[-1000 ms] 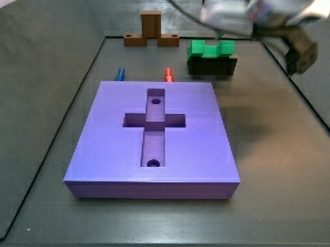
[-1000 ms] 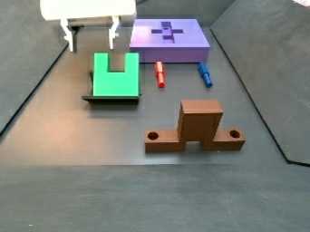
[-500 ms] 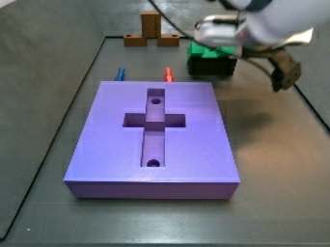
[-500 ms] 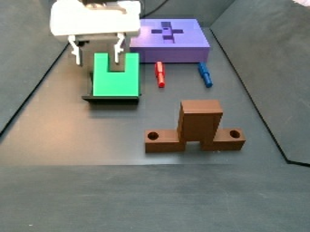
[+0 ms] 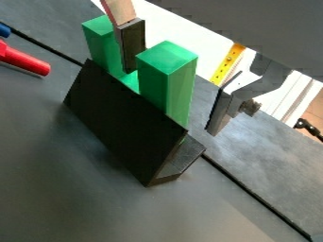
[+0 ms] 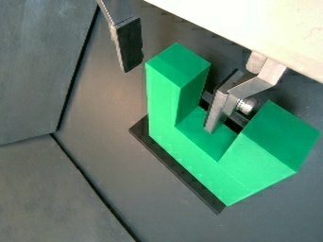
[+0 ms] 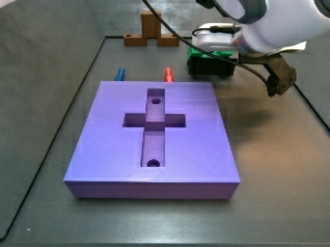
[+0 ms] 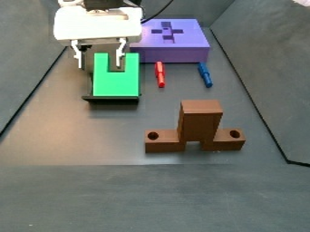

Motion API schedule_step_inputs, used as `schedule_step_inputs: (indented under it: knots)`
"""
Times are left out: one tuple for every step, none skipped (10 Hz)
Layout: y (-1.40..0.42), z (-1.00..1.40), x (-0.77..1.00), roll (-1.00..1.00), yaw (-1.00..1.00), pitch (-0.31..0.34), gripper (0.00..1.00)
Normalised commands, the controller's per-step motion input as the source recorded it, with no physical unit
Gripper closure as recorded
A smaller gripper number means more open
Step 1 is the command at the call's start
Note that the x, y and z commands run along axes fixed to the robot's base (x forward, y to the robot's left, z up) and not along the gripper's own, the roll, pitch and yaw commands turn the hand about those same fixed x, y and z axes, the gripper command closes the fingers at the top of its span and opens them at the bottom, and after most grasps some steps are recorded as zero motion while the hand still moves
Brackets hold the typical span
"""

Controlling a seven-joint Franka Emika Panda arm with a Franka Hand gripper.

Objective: Pick up the green object. Move up. Place the green object on the fixture. Regrasp the green object. Move to above the board. Insert the green object.
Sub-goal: Regrasp the green object.

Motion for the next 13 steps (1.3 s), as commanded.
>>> schedule_step_inputs:
  knots:
    - [0.12, 0.07, 0.00, -0.34, 0.00, -0.140, 0.00]
    - [0.02, 0.01, 0.00, -0.16, 0.00, -0.037, 0.00]
    - [0.00, 0.00, 0.00, 0.05, 0.00, 0.000, 0.00]
    - [0.16, -0.01, 0.00, 0.18, 0.03, 0.000, 0.00]
    - [0.20, 0.00, 0.00, 0.16, 0.08, 0.000, 0.00]
    - [0.00, 0.00, 0.00, 0.00, 0.00, 0.000, 1.00]
    - [0.00, 0.00, 0.00, 0.00, 0.00, 0.000, 1.00]
    - [0.00, 0.00, 0.00, 0.00, 0.00, 0.000, 1.00]
    - [0.00, 0.00, 0.00, 0.00, 0.00, 0.000, 1.00]
    - [0.00, 0.00, 0.00, 0.00, 0.00, 0.000, 1.00]
    - [0.00, 0.00, 0.00, 0.00, 0.00, 0.000, 1.00]
    - [0.00, 0.00, 0.00, 0.00, 0.00, 0.000, 1.00]
    - [0.00, 0.00, 0.00, 0.00, 0.00, 0.000, 1.00]
